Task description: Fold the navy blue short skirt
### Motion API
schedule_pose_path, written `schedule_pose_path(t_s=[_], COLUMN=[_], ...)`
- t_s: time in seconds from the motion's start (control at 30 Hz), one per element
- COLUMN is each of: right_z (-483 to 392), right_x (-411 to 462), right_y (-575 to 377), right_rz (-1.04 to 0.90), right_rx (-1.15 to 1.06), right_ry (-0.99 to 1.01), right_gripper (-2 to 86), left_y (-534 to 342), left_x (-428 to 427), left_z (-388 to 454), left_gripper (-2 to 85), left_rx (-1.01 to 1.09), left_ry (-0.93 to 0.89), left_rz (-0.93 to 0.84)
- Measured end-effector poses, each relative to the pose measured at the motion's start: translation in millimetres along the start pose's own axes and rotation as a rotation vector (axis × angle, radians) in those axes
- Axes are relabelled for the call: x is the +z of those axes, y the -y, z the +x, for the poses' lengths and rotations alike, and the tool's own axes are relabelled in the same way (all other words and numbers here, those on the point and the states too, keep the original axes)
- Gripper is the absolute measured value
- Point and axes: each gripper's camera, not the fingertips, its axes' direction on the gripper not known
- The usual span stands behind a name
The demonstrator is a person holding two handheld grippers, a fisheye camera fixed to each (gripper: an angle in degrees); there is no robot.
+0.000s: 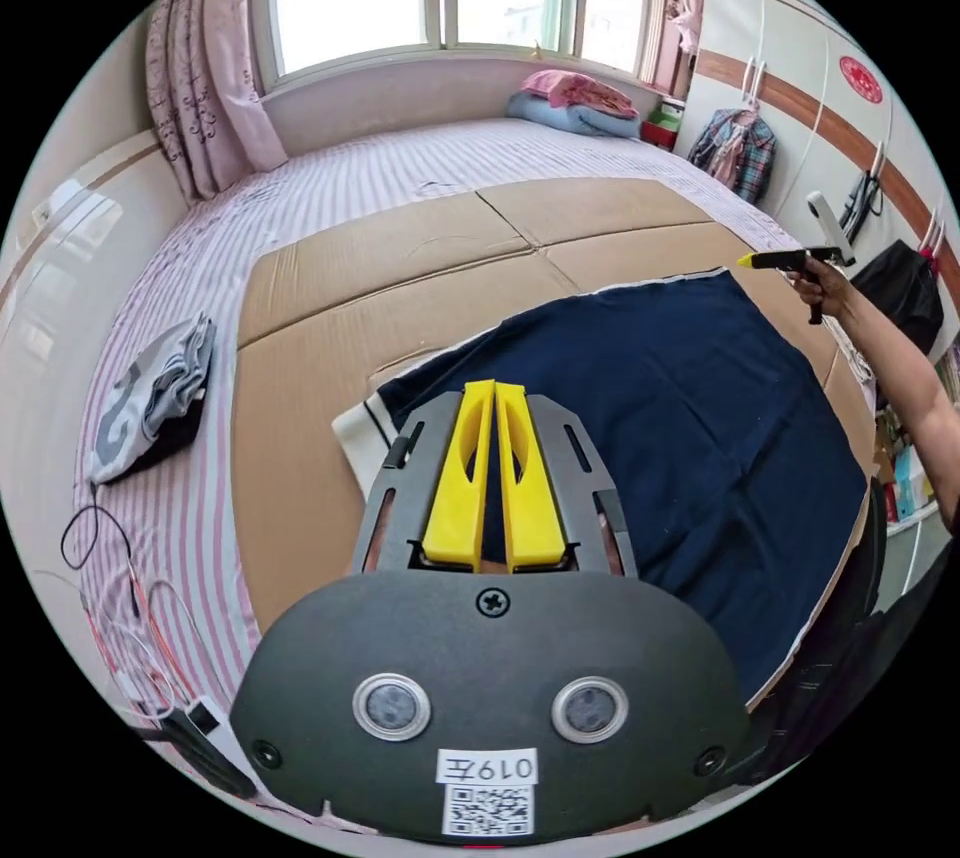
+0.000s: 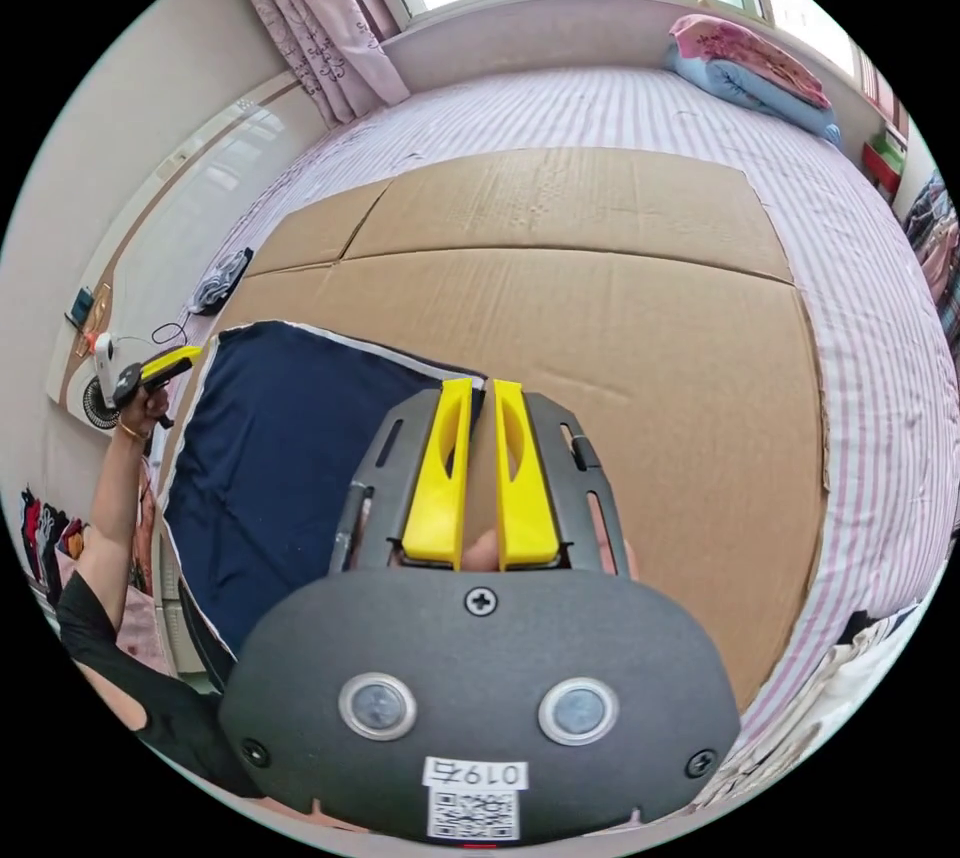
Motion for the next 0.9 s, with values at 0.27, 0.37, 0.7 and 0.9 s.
schedule_pose_path(t_s=[0.27,0.37,0.7,0.9], right_z=[-2,-3,12,18], right_x=[-57,-81,-158,-191], right_y=[80,103,164,195], right_rz=[-0.080,-0.072,-0.082,-0.117], right_rx=[-0.125,-0.126,-0.083,-0.072], right_ry=[0.181,0.209,0.373,0.476], right_gripper=[11.3,10.5,8.2,4.9], left_y=[108,134,166,165], left_x=[127,177,296,342], left_z=[19,31,45,43], left_gripper=[7.5,8.6,7.5,5.8], left_rx=[0.128,0.163,0.141,0.139], left_ry=[-0.077,-0.104,-0.207,-0.263], left_rz=[-0.051,-0.113,-0.184,-0.175])
